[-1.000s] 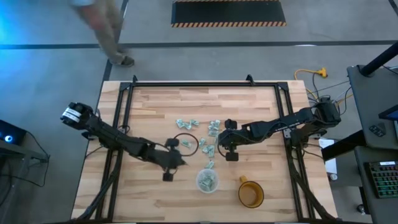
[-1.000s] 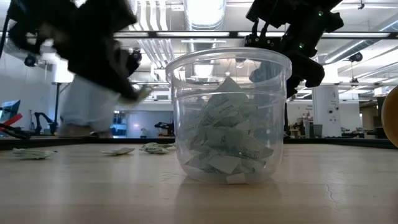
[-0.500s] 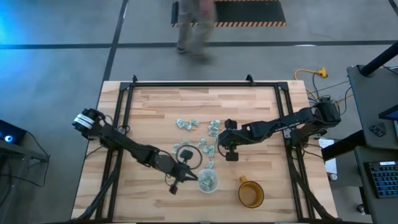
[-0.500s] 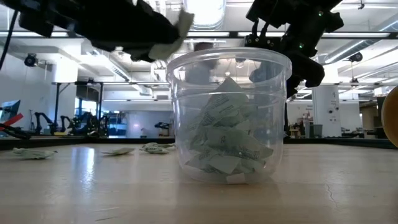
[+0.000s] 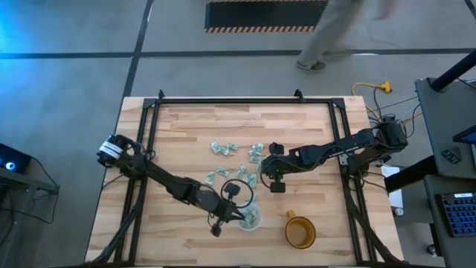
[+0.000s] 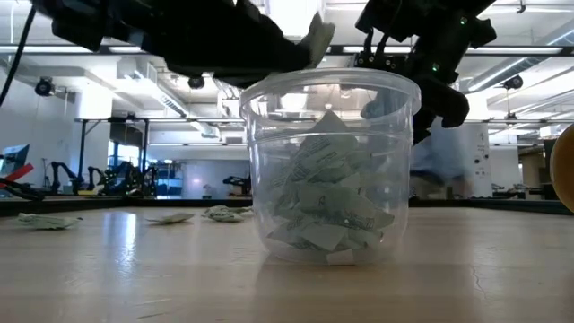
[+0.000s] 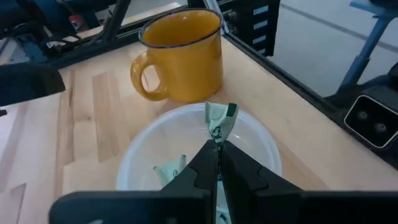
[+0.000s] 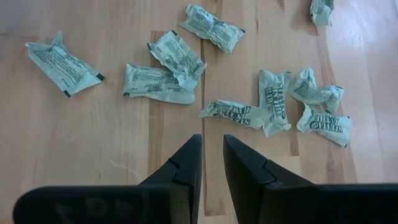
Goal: Pick and place Stevia / Truvia into bins
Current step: Put the stevia packet into the transparent bin
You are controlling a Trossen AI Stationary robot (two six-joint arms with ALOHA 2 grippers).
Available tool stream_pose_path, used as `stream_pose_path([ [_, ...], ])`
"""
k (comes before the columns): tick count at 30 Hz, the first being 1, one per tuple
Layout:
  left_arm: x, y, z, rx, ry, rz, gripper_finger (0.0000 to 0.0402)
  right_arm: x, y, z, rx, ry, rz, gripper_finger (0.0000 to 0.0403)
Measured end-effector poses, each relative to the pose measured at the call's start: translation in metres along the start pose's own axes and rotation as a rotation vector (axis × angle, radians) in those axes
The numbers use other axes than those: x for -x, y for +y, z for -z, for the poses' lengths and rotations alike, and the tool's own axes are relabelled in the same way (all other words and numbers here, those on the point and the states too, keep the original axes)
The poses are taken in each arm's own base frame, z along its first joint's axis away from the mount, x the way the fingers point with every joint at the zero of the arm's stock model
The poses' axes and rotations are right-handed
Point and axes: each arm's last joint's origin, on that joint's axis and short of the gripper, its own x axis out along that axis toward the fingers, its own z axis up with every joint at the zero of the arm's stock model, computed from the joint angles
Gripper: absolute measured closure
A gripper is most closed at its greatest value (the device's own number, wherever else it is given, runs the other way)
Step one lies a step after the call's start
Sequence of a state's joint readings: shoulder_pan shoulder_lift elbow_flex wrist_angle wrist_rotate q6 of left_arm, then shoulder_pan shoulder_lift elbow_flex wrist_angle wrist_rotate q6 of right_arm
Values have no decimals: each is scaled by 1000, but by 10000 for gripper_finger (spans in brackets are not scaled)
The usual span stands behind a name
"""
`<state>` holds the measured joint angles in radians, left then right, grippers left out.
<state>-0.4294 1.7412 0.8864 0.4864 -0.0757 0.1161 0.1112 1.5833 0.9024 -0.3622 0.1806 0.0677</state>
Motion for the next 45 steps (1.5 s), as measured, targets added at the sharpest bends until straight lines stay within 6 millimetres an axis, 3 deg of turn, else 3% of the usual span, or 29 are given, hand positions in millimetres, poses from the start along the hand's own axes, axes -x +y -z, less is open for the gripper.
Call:
stream_pose_path([
  [4, 0, 0, 2, -5, 10, -7, 388, 0, 0, 1, 1, 3, 0, 346],
  [12, 2, 0, 0, -7, 12, -9, 298, 0, 0, 1, 0, 2, 0, 346],
  [18, 22, 4, -15, -4, 17, -9, 253, -1, 0, 3, 37, 8, -1, 346],
  [22, 44, 6, -26, 32, 62, -4, 246, -4, -4, 5, 78, 9, -61, 346],
  [28, 67, 7, -34, 54, 25, -1, 246, -7, -30, -5, 16, -99, -268, 346],
  [31, 70, 6, -32, 71, 16, -5, 246, -9, -42, -4, -4, -108, -266, 346],
  [35, 70, 6, -24, 103, 45, -25, 246, -17, -43, 3, 46, -104, -259, 334],
  [45, 70, 5, -21, 130, 53, -25, 246, -30, -41, 3, 54, -127, -258, 252],
])
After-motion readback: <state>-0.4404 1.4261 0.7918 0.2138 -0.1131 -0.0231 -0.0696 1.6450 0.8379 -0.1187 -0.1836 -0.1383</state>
